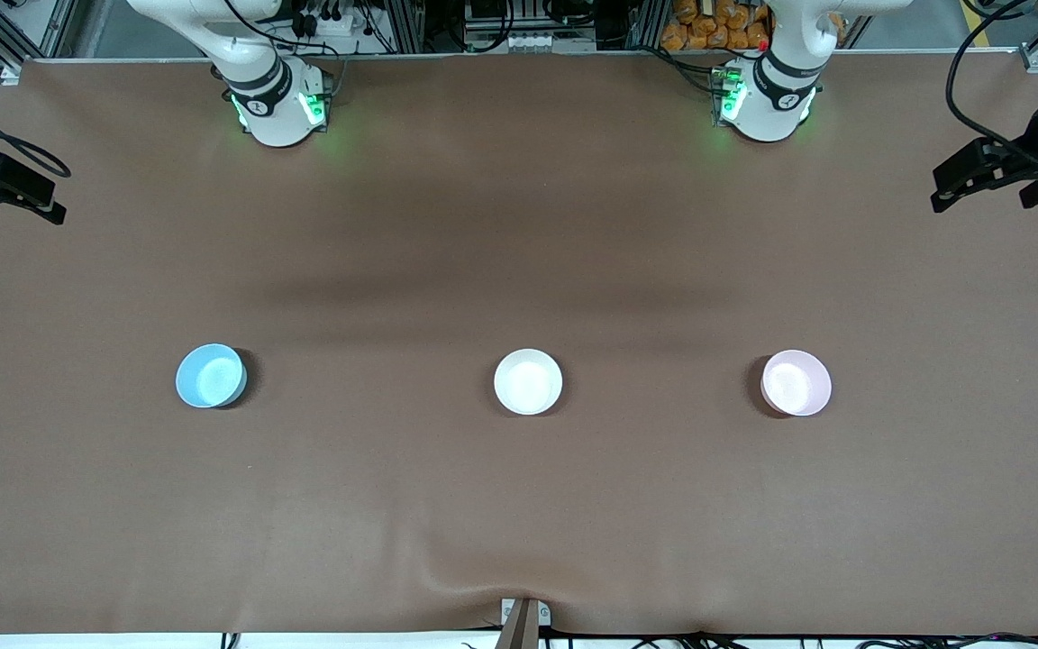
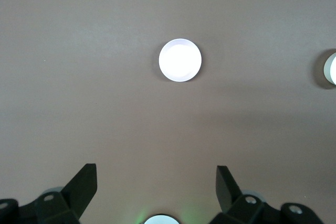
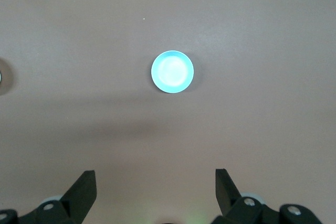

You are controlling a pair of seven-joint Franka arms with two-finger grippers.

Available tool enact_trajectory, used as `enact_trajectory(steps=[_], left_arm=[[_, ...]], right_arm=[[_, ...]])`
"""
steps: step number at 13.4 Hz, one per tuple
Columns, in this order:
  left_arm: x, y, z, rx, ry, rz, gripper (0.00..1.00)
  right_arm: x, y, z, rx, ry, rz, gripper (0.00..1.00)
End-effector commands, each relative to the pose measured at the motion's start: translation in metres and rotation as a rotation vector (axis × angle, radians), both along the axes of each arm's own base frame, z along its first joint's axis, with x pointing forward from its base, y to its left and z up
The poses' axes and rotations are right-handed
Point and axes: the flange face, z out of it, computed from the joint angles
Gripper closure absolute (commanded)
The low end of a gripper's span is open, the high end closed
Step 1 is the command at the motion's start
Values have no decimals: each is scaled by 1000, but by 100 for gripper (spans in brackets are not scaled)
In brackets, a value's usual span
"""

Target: Stack pink and blue bowls on white bowl

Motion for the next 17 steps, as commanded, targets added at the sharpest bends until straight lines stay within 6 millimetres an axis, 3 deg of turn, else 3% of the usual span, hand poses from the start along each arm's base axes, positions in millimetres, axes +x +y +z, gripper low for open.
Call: enact_trajectory(steps=[1,7,17], left_arm=[[3,1,7,20,-26,0,0],[8,11,7,15,-32,7,0],[8,11,0,14,-23,6,0]], right_arm=[[-3,5,2,-14,-5,1,0],[1,12,1,-14,-17,15,0],[2,12,-1,-14,-14,15,0]])
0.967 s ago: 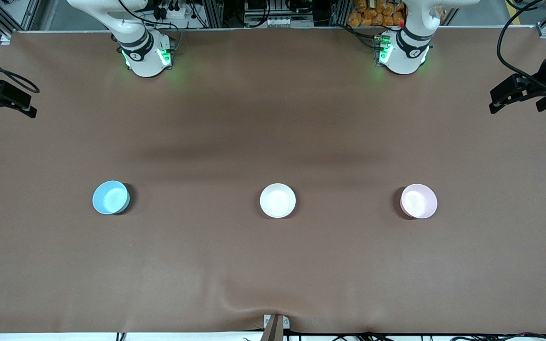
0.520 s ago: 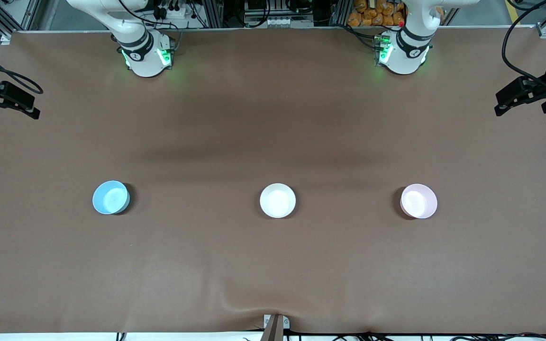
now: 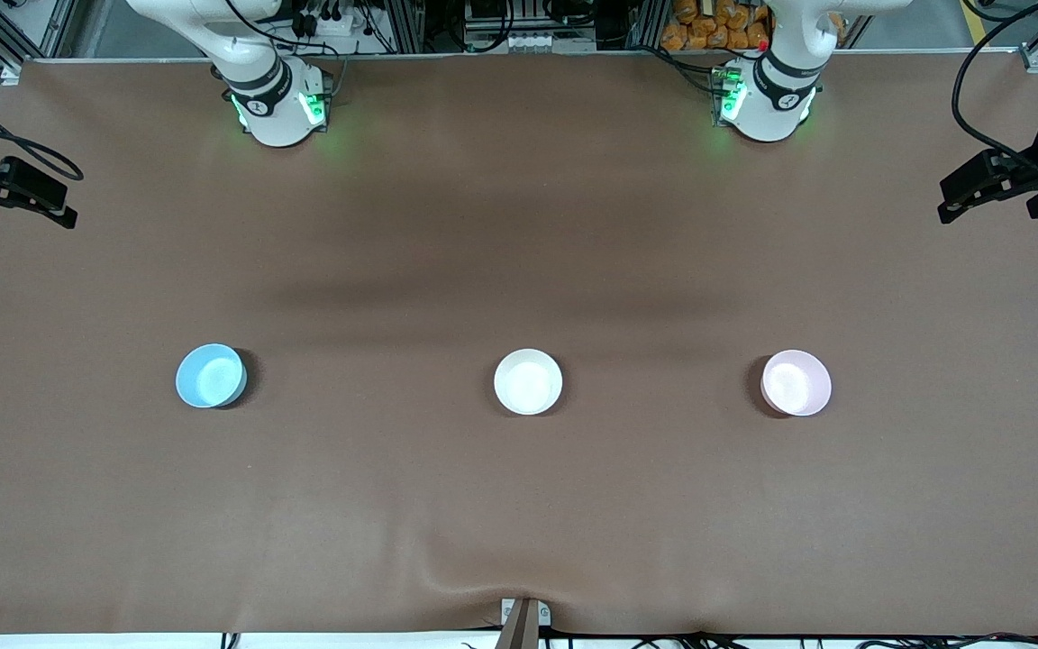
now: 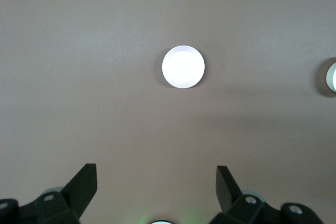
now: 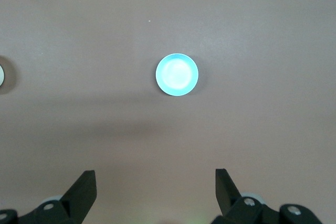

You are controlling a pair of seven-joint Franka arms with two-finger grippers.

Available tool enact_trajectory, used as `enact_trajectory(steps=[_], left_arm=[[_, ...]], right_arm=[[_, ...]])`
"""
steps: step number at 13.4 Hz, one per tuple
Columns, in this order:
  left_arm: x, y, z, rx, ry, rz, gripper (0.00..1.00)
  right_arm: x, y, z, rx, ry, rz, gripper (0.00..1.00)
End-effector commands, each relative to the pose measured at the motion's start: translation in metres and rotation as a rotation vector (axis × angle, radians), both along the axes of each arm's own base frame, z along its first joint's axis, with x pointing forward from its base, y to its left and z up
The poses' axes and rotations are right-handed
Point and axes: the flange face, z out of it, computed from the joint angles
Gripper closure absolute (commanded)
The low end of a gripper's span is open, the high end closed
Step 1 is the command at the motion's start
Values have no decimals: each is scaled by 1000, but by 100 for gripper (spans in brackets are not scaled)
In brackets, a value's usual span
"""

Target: Stack pink and blue bowls on white bowl

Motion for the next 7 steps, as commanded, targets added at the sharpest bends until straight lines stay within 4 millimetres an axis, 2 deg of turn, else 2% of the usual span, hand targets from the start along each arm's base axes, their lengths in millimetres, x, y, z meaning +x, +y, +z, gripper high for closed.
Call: enact_trajectory(steps=[1,7], left_arm=[[1,3,1,13,-7,-7,0],[1,8,-6,8,-4,3,0]], right_arm=[[-1,1,1,-14,-6,-7,0],[0,-4,-1,-17,-1,-14,0]])
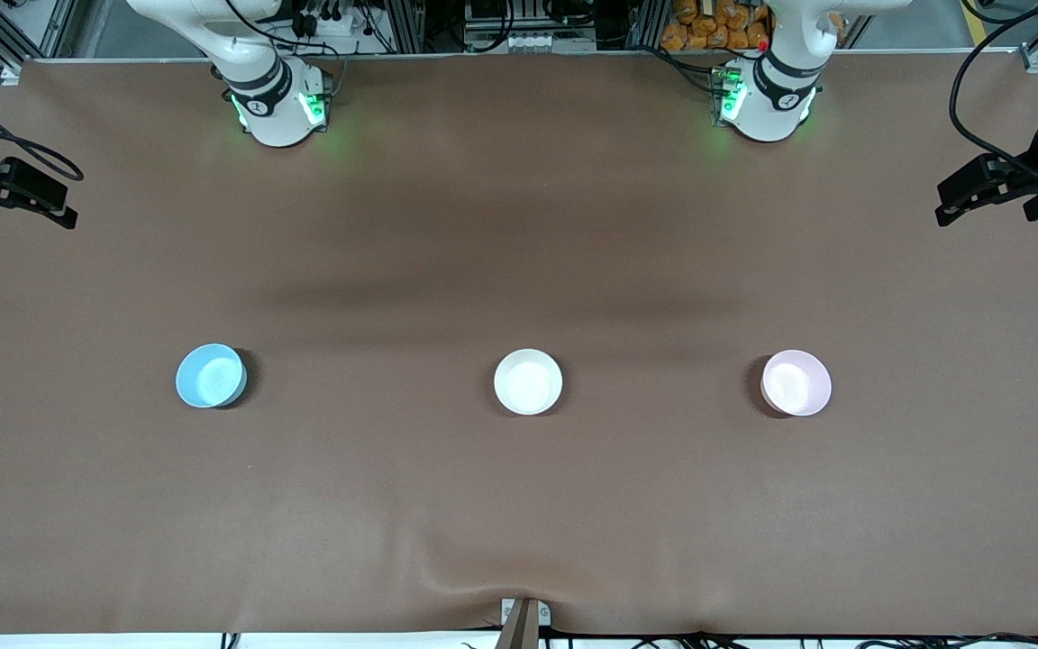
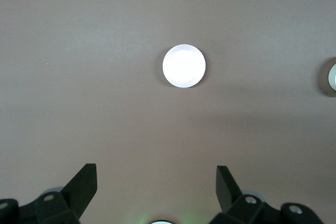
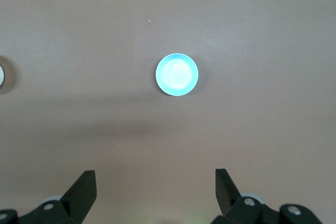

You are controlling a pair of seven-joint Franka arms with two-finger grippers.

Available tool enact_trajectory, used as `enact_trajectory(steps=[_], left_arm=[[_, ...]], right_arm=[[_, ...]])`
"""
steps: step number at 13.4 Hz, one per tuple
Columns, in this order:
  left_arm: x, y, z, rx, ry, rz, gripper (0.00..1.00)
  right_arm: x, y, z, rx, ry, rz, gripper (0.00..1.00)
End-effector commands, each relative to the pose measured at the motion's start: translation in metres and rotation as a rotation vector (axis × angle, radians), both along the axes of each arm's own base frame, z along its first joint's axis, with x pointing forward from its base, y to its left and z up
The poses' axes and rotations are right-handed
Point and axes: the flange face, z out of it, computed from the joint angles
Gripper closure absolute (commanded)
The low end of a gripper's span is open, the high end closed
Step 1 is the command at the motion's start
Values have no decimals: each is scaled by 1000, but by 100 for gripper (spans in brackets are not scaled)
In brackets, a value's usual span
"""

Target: Stack pink and blue bowls on white bowl

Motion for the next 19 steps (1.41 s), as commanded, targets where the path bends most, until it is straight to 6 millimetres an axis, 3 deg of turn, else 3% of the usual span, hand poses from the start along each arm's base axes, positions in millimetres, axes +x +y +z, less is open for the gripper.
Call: enact_trajectory(steps=[1,5,10,14,19], left_arm=[[0,5,-2,7,-9,-3,0],[1,8,-6,7,-7,3,0],[0,9,-13,7,-7,2,0],[2,23,-28,6,-12,26,0],[4,31,-43,5,-15,36,0]], right_arm=[[0,-4,0,-16,-1,-14,0],[12,-9,-20,-18,34,-21,0],[24,9,-45,-5,80,15,0],[41,20,-75,5,120,95,0],[41,43,-82,26,140,140,0]])
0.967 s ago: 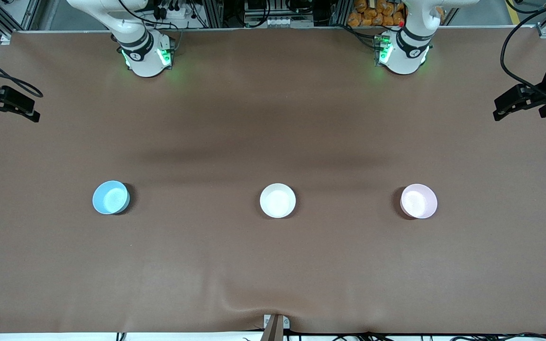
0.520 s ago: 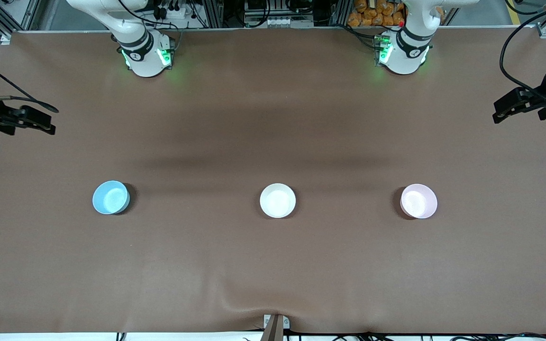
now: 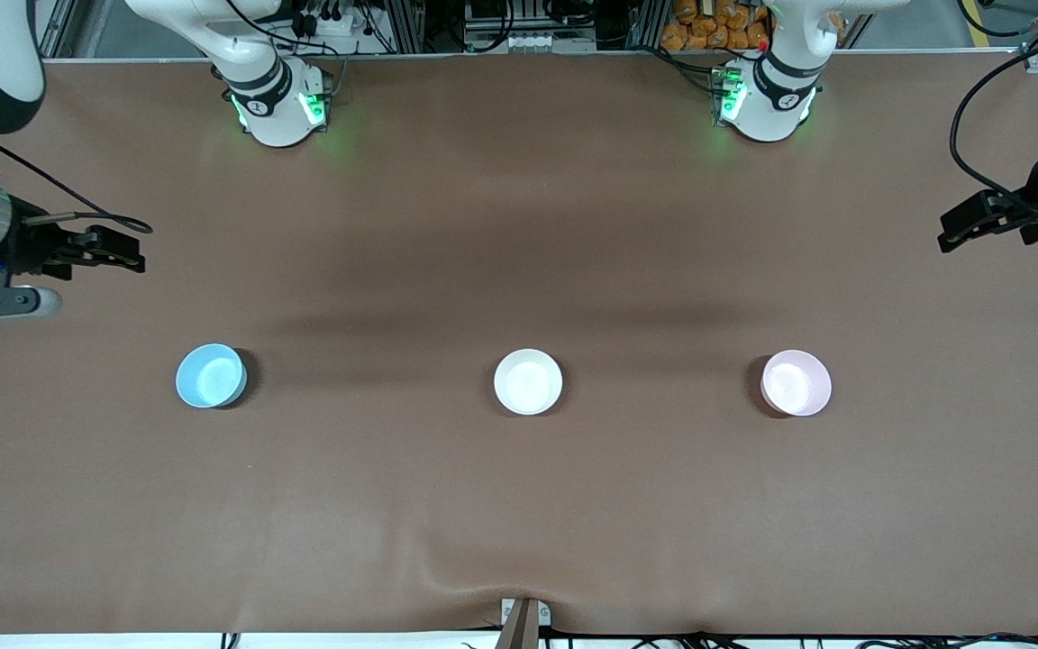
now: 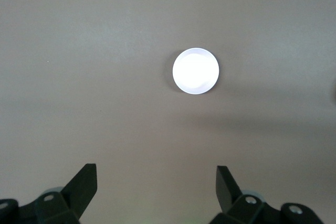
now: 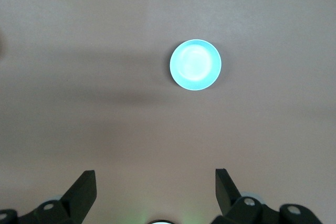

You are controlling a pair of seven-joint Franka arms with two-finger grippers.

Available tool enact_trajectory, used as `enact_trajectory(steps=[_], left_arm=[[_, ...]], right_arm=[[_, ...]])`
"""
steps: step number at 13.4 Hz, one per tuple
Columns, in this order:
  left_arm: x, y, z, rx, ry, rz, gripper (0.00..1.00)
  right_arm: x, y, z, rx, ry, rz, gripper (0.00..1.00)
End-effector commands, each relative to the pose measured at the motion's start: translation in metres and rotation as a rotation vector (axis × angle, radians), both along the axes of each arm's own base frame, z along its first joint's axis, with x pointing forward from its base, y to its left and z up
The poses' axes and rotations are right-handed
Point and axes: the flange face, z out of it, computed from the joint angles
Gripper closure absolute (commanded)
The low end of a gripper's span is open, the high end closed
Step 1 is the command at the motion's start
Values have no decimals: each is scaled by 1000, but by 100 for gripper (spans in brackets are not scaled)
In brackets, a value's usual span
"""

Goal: Stack pink and blue bowls on white bowl
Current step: 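Move the right gripper to the blue bowl while the left gripper nears the pink bowl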

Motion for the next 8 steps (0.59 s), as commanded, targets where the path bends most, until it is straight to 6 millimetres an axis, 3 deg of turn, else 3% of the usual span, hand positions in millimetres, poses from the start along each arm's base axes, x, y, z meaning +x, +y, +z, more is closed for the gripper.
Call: enact_trajectory(steps=[1,8], left_arm=[[-7,3,-2,5,-14,-15,0],[-2,23,-23,4,-31,-33,0]], right_arm=[[-2,8,4,18,1,24,0],[-1,5,4,19,-2,18,0]])
